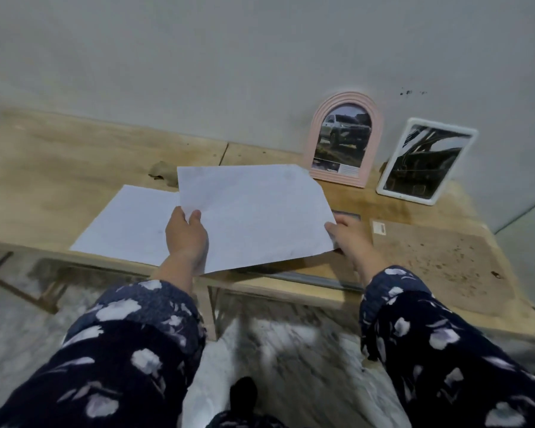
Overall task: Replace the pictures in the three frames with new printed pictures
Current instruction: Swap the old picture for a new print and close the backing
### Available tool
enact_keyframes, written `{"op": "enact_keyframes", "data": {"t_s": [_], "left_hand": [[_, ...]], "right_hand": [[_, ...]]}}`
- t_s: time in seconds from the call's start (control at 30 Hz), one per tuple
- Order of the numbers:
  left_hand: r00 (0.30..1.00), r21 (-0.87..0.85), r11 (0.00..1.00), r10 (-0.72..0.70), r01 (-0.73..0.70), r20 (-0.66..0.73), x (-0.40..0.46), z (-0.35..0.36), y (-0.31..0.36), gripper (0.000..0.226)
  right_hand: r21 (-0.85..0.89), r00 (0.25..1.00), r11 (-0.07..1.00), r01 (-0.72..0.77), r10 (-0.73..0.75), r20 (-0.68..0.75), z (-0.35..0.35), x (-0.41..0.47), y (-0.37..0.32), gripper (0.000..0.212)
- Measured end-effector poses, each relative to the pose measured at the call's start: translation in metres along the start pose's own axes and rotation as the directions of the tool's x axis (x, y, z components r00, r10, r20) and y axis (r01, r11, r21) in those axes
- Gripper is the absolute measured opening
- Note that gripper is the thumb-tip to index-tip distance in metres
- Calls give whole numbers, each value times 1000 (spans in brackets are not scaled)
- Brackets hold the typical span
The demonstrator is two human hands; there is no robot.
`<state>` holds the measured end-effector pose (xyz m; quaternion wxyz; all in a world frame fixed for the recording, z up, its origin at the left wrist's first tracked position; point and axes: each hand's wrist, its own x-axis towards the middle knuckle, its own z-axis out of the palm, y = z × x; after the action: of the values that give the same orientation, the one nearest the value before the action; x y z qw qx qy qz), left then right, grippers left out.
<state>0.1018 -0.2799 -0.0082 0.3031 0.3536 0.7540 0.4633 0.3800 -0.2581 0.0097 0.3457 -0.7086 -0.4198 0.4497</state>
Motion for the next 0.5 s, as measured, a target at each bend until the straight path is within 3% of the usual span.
{"op": "enact_keyframes", "data": {"t_s": [0.13,0.4,0.5], "left_hand": [[992,-20,998,-65,63,-108,-9,-55,-28,19],[930,-134,977,-201,167,-307,25,-156,-67,13],[901,-172,963,-256,207,-349,48,-187,-80,19]], "right_hand": [[-70,998,996,53,-50,46,53,-13,-13,12],[-152,956,965,213,-175,235,178,-25,-58,22],[-143,936,956,257,-209,283,231,-21,-74,14]]}}
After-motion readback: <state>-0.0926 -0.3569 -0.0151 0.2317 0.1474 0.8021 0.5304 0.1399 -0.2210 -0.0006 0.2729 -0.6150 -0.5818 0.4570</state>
